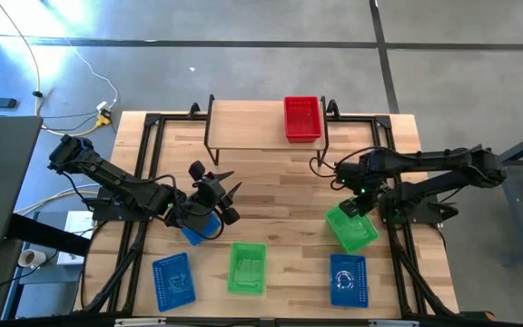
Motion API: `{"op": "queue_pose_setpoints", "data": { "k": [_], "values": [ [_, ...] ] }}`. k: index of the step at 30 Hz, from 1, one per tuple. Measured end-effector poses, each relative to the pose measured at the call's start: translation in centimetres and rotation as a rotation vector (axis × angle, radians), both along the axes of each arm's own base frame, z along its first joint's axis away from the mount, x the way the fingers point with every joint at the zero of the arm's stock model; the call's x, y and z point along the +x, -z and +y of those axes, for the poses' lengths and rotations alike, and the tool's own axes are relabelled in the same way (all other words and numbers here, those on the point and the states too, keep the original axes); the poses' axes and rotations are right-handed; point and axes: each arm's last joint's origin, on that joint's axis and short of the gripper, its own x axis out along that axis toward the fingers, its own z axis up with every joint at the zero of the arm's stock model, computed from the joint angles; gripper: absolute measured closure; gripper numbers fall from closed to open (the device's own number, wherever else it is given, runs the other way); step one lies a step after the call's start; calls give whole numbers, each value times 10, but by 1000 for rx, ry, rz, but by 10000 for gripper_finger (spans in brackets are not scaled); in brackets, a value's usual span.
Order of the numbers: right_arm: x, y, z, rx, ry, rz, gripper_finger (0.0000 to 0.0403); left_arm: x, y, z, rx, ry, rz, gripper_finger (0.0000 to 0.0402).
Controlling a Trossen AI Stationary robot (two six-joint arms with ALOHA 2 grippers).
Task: Stack baskets on shelf by color
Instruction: Stack the top left green basket on the top of the right green basket
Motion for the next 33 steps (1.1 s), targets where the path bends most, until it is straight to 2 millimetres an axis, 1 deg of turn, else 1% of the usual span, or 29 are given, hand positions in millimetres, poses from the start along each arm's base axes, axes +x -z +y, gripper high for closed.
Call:
{"op": "queue_pose_setpoints", "data": {
  "k": [20, 24, 30, 33],
  "values": [
    [3, 0, -1, -16, -14, -33, 400, 0, 0, 0, 0, 0, 0, 243],
    [3, 0, 0, 9, -12, -36, 380, 0, 0, 0, 0, 0, 0, 243],
    [3, 0, 0, 14, -13, -36, 331, 0, 0, 0, 0, 0, 0, 243],
    [2, 0, -1, 10, -15, -33, 313, 0, 0, 0, 0, 0, 0, 243]
  ]
}}
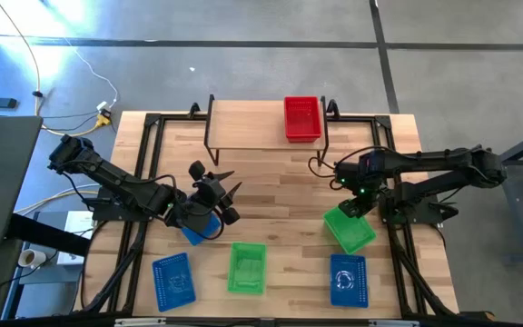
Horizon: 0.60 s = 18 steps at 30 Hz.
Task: Stack baskets on shelf by color
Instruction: Stack the top left green basket on the top of the right green basket
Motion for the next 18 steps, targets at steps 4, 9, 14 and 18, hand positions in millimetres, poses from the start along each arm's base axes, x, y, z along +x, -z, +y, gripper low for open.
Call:
{"op": "queue_pose_setpoints", "data": {
  "k": [4, 9, 14, 18],
  "values": [
    [-4, -4, -2, -17, 9, 49, 305, 0, 0, 0, 0, 0, 0, 243],
    [-7, -23, -5, -107, -1, 106, 305, 0, 0, 0, 0, 0, 0, 243],
    [6, -47, -7, -195, 23, 1, 305, 0, 0, 0, 1, 1, 2, 243],
    [16, -63, -3, -288, -3, -103, 305, 0, 0, 0, -8, 15, 4, 243]
  ]
}}
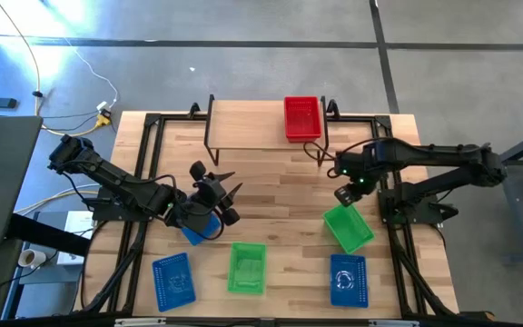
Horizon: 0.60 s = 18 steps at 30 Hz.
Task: Stack baskets on shelf by color
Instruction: Stack the top left green basket on the top of the right green basket
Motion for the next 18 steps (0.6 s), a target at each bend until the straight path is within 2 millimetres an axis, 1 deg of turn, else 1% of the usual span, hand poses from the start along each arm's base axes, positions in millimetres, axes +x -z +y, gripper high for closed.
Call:
{"op": "queue_pose_setpoints", "data": {
  "k": [2, 5, 12, 18],
  "values": [
    [5, -4, 4, -36, -15, -46, 305, 0, 0, 0, -10, 15, 2, 243],
    [8, -3, 10, -70, -22, -68, 305, 0, 0, -1, -16, 22, 3, 243],
    [9, 19, 23, -104, -14, -64, 305, 0, 1, -1, -16, 22, 3, 243],
    [5, 28, 33, -118, 29, -25, 305, 0, 1, -1, -16, 23, 4, 243]
  ]
}}
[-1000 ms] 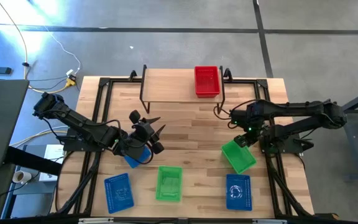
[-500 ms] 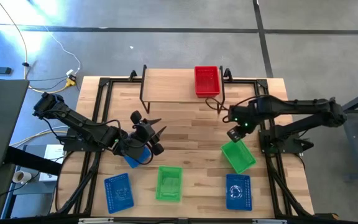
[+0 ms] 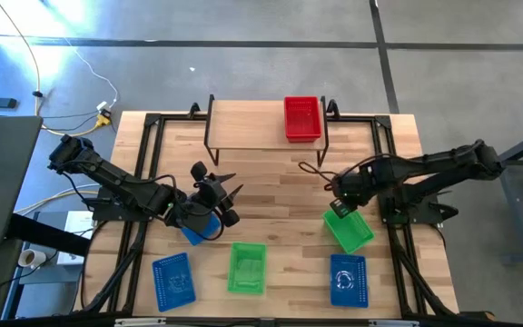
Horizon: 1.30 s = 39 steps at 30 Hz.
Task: Stack baskets on shelf by color
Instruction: Stack the top left green basket on the top of the right green basket
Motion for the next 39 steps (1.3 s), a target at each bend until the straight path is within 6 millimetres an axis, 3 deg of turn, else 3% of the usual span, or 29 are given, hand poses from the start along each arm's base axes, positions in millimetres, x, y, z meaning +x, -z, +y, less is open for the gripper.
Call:
{"op": "queue_pose_setpoints", "data": {
  "k": [5, 11, 19, 27, 39],
  "values": [
    [4, 6, 11, 28, 27, -33, 305, 0, 0, 0, 0, 0, 0, 243],
    [19, 26, 24, 55, -20, -12, 305, 0, 0, 0, 0, 0, 0, 243],
    [36, 54, 28, 37, -78, 102, 305, 0, 0, 0, 1, -1, 0, 243],
    [52, 73, 30, 6, -119, 98, 305, 0, 0, 0, 1, -2, 0, 243],
    [81, 86, 8, -14, -147, -64, 305, 0, 0, 0, 3, -4, 0, 243]
  ]
}}
